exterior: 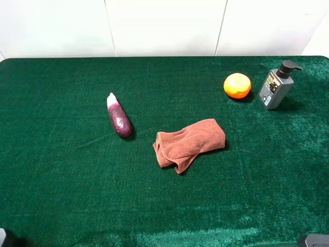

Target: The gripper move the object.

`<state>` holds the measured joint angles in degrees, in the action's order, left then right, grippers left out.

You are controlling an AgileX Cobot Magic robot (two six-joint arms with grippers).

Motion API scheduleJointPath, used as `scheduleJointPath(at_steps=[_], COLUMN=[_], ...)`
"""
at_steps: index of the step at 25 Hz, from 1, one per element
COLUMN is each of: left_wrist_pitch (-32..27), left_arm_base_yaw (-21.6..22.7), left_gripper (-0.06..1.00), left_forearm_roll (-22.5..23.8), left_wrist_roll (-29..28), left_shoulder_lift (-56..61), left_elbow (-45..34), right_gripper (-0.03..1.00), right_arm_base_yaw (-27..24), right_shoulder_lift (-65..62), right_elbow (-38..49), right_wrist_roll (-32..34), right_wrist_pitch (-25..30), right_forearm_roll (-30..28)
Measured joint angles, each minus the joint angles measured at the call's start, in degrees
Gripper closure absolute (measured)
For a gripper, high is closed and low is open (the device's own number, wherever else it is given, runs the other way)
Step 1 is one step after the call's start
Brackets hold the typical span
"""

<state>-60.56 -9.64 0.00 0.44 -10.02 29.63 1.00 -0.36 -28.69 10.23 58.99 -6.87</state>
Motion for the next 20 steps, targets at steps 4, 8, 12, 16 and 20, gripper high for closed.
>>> scheduleJointPath(at_steps=[4,8,12,16,20], left_wrist_pitch=[-0.33,-0.33,-0.35,-0.35,-0.35], left_arm_base_yaw=[4.6,7.79,8.5,8.5,8.5], left_gripper=[-0.05,-0.05,-0.05,-0.05,-0.05], left_forearm_roll=[-2.58,-4.18,-4.8,-4.92,-4.92], left_wrist_roll=[2.76,5.11,6.11,6.33,6.38], left_shoulder_lift=[5.03,9.57,10.35,10.35,10.35], left_elbow=[-0.83,-0.83,-0.83,-0.83,-0.83], right_gripper=[0.31,0.31,0.31,0.31,0.31], right_arm_base_yaw=[0.0,0.0,0.0,0.0,0.0], right_shoulder_lift=[0.0,0.0,0.0,0.0,0.0], right_elbow=[0.0,0.0,0.0,0.0,0.0], right_wrist_roll=[0.0,0.0,0.0,0.0,0.0], right_wrist_pitch=[0.0,0.0,0.0,0.0,0.0], right_forearm_roll=[0.0,0.0,0.0,0.32,0.58])
